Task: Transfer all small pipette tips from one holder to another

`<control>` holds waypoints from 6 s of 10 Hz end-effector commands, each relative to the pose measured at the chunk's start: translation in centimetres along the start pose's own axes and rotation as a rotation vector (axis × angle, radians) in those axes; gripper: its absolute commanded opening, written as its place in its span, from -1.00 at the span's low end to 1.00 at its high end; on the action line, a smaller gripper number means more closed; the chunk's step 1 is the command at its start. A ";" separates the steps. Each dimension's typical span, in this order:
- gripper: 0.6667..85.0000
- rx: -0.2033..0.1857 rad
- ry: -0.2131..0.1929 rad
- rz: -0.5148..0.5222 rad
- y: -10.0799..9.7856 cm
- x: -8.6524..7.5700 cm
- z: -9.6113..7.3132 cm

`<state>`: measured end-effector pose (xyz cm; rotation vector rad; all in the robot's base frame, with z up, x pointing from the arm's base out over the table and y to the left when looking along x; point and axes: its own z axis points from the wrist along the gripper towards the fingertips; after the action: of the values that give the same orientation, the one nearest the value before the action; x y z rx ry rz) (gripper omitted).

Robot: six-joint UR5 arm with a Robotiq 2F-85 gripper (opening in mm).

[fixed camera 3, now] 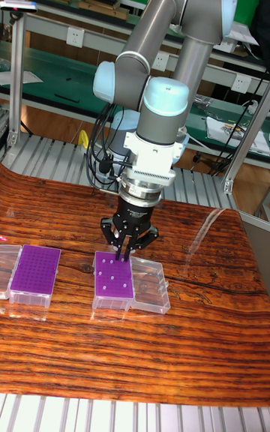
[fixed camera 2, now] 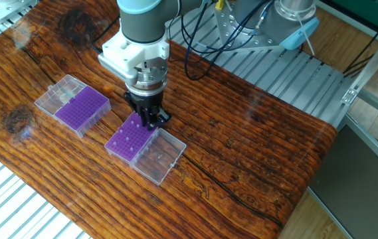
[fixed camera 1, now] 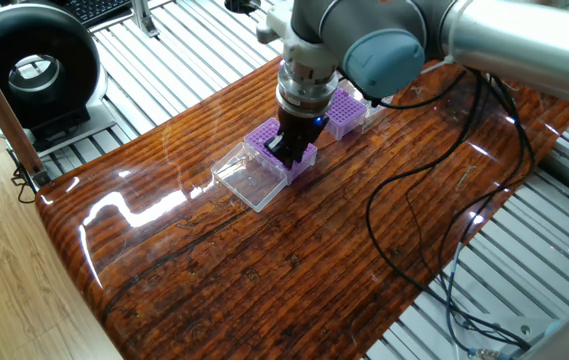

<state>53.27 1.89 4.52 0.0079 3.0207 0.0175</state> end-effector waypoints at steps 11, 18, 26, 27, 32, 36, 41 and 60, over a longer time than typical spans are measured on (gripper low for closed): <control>-0.55 -0.010 -0.011 0.007 0.4 -0.3 -0.1; -0.56 -0.010 -0.014 0.005 0.6 0.3 0.1; -0.60 -0.025 -0.020 -0.005 0.1 0.3 0.1; -0.64 -0.026 -0.024 -0.008 0.1 0.2 0.2; -0.92 -0.016 -0.032 0.008 0.0 0.2 -0.2; -0.98 0.008 -0.030 0.034 0.2 0.3 0.3; -0.98 0.027 0.006 0.047 -0.7 0.7 -1.2; -0.98 0.055 0.059 -0.039 -4.0 -0.7 -5.6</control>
<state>53.26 -1.19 9.73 0.0067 3.0757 -0.0891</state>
